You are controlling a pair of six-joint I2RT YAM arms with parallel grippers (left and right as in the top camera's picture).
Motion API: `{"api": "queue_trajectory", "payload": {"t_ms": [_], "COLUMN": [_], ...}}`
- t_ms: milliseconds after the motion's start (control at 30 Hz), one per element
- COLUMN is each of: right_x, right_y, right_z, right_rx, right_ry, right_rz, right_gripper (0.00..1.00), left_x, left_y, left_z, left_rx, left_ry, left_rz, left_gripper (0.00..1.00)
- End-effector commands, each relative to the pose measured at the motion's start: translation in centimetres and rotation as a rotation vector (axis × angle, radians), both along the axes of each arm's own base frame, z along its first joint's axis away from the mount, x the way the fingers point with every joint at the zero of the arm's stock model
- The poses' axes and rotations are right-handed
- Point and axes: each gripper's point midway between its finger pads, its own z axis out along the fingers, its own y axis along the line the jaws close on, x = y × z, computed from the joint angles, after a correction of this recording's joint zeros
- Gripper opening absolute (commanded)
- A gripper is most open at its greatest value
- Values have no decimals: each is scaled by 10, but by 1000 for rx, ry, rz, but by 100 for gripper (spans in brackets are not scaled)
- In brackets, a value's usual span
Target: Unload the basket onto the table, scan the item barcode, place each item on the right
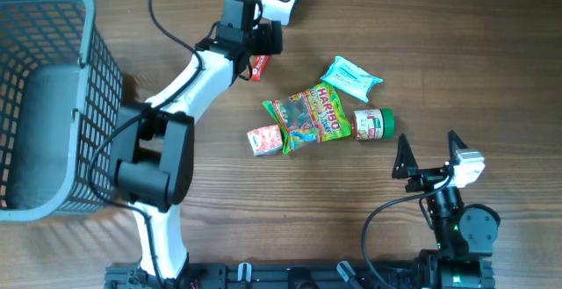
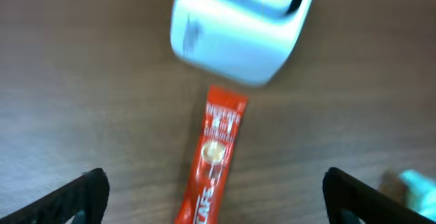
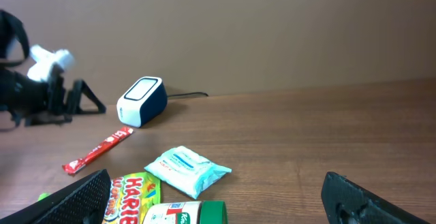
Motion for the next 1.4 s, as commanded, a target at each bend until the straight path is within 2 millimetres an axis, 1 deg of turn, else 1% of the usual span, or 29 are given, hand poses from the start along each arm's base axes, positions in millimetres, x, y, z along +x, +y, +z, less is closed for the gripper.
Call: {"api": "queue_trajectory", "payload": {"t_ms": [0,67,133,200,300,333,367,433,467,500,533,567,600,667,700,733,767,867,900,933,967,1067,1100,1167,1200,1367], "right_x": [0,0,0,0,0,0,0,0,0,0,0,0,0,0,0,0,0,0,0,0,0,0,0,0,0,0], "right_y": [0,0,0,0,0,0,0,0,0,0,0,0,0,0,0,0,0,0,0,0,0,0,0,0,0,0], "right_z": [2,2,2,2,2,2,2,2,2,2,2,2,2,2,2,2,2,2,2,2,2,2,2,2,2,2], "right_rx": [-6,-6,-6,-6,-6,-6,-6,-6,-6,-6,-6,-5,-6,-6,-6,-6,-6,-6,-6,-6,-6,-6,-6,-6,-6,-5], "right_ry": [-10,-10,-10,-10,-10,-10,-10,-10,-10,-11,-11,-10,-11,-11,-11,-11,-11,-10,-10,-10,-10,-10,-11,-11,-10,-10], "right_rz": [-3,-3,-3,-3,-3,-3,-3,-3,-3,-3,-3,-3,-3,-3,-3,-3,-3,-3,-3,-3,-3,-3,-3,-3,-3,-3], "right_gripper": [100,100,100,100,100,100,100,100,100,100,100,100,100,100,100,100,100,100,100,100,100,100,100,100,100,100], "left_x": [-13,-23,-31,-37,-43,-46,-49,-61,-65,-68,-70,-71,-73,-71,-64,-54,-44,-15,-7,-2,3,10,14,22,26,42], "left_y": [-6,-13,-14,-12,-10,-9,-8,-4,-2,-1,0,1,5,14,22,30,32,27,25,23,21,19,15,2,-3,-8], "left_z": [-52,-62,-67,-75,-99,-110,-123,-156,-165,-169,-171,-172,-173,-167,-156,-135,-115,-32,-11,0,7,13,18,23,22,9], "left_rx": [49,92,134,149,164,168,174,188,193,196,198,204,223,270,313,353,367,321,301,290,280,252,236,178,158,143], "left_ry": [105,129,147,175,223,245,271,338,360,375,384,390,398,396,367,315,269,87,30,-7,-39,-73,-99,-147,-165,-210], "left_rz": [-102,-191,-242,-255,-258,-260,-261,-263,-264,-265,-265,-263,-253,-226,-194,-156,-133,-87,-75,-70,-65,-44,-47,-84,-96,-92], "left_gripper": [92,87,87,87,86,85,81,44,32,30,20,4,4,4,4,4,4,4,4,4,4,4,4,4,4,4]}}
